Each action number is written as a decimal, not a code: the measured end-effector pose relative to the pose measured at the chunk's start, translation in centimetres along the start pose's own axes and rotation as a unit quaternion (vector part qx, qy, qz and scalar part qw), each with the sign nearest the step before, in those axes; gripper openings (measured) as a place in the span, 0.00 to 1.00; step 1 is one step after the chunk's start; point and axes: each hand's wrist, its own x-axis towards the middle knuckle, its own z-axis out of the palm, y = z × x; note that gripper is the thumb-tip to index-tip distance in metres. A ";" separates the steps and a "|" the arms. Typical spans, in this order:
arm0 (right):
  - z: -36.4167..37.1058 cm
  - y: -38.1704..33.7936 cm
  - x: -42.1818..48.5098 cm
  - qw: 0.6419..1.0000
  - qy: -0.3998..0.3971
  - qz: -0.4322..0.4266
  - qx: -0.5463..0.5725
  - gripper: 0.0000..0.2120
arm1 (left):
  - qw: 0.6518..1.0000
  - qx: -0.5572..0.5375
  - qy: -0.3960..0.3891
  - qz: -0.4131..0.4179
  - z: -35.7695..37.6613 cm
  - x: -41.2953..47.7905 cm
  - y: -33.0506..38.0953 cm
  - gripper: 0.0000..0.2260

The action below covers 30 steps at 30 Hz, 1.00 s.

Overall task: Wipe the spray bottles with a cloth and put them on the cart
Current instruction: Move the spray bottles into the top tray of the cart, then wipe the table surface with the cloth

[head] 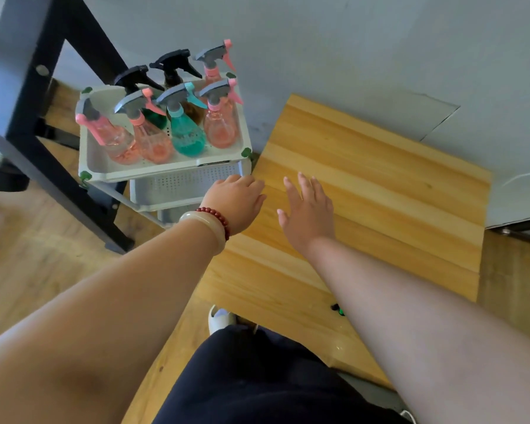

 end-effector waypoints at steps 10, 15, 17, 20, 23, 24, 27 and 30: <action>1.4 -1.5 -2.0 0.997 -0.012 0.071 0.017 0.29 | 0.998 -0.022 -0.034 0.043 1.6 -1.1 -1.4 0.18; 2.2 -2.2 -2.9 0.994 -0.017 0.107 0.027 0.29 | 0.996 -0.019 -0.043 0.079 2.3 -1.3 -2.3 0.18; 2.6 -2.5 -3.2 0.993 -0.020 0.113 0.028 0.29 | 0.995 -0.019 -0.044 0.090 2.7 -1.3 -2.5 0.18; 3.1 -2.5 -3.5 0.993 -0.027 0.116 0.022 0.29 | 0.994 -0.026 -0.050 0.096 3.2 -1.3 -2.6 0.18; 3.6 -2.3 -3.7 0.992 -0.031 0.119 0.016 0.29 | 0.993 -0.030 -0.056 0.097 3.7 -1.3 -2.5 0.18; 3.7 -2.1 -3.8 0.992 -0.032 0.119 0.014 0.29 | 0.993 -0.030 -0.057 0.097 3.9 -1.3 -2.4 0.18; 4.1 -1.2 -4.0 0.992 -0.038 0.116 0.013 0.29 | 0.994 -0.029 -0.059 0.091 4.3 -1.2 -1.8 0.18; 4.3 0.2 -4.4 0.993 -0.039 0.113 0.014 0.29 | 0.994 -0.032 -0.057 0.083 4.8 -1.3 -0.4 0.18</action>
